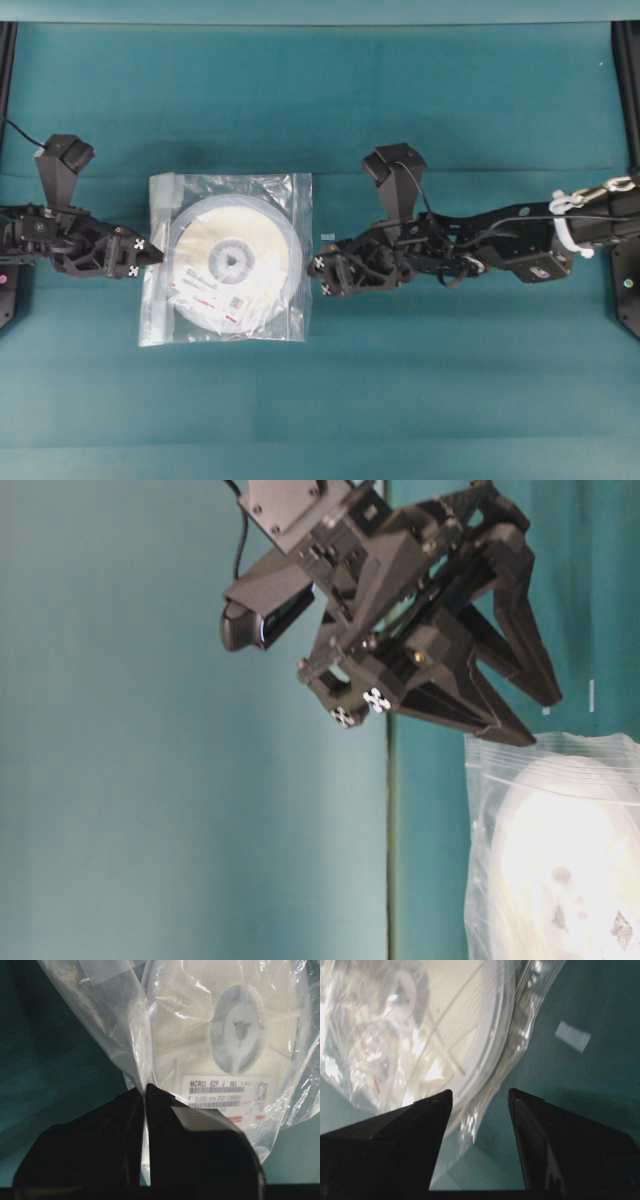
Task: Take out the reel from the clear zip bag.
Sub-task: 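Reach the right gripper across to the bag's right opening, then insert the right gripper into the bag and grip the reel rim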
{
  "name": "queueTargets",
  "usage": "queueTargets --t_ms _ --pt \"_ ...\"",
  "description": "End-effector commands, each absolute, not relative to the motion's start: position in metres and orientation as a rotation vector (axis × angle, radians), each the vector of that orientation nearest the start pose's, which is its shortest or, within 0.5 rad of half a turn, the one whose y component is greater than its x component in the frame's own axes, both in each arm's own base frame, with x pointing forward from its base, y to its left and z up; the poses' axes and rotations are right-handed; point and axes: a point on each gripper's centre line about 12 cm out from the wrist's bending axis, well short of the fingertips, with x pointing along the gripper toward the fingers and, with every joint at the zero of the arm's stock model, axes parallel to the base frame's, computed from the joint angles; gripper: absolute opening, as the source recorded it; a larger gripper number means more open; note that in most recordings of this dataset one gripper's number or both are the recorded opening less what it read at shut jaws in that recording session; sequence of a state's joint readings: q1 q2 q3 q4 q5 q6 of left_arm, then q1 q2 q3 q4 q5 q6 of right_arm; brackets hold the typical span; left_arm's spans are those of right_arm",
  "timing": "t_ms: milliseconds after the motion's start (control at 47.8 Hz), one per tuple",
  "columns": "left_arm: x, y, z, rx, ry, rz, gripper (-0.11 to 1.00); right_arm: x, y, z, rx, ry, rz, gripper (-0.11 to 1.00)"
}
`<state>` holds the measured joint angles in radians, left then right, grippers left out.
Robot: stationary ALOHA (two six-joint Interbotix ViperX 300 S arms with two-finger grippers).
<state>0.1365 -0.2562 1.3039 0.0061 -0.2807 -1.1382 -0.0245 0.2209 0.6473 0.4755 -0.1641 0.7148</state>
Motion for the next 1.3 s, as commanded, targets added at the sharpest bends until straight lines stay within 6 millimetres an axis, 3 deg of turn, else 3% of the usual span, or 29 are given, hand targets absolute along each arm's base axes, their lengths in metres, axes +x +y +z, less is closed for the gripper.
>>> queueTargets --t_ms 0,356,607,880,1277 --pt "0.219 0.029 0.094 -1.121 0.599 0.536 0.02 0.413 -0.024 0.103 1.128 0.553 -0.515 0.68" --pt "0.219 0.029 0.094 -1.12 0.6 0.537 0.02 0.43 -0.042 0.102 1.14 0.518 -0.537 0.67" --pt "0.219 0.029 0.094 -1.12 0.6 0.537 0.02 0.434 -0.04 0.089 1.171 0.578 -0.565 0.68" --pt "0.219 0.029 0.094 -1.12 0.6 0.537 0.02 0.449 -0.036 0.094 1.173 0.558 -0.539 0.68" --pt "0.219 0.029 0.093 -1.12 0.603 0.538 0.02 0.456 -0.035 0.099 1.173 0.537 -0.524 0.64"
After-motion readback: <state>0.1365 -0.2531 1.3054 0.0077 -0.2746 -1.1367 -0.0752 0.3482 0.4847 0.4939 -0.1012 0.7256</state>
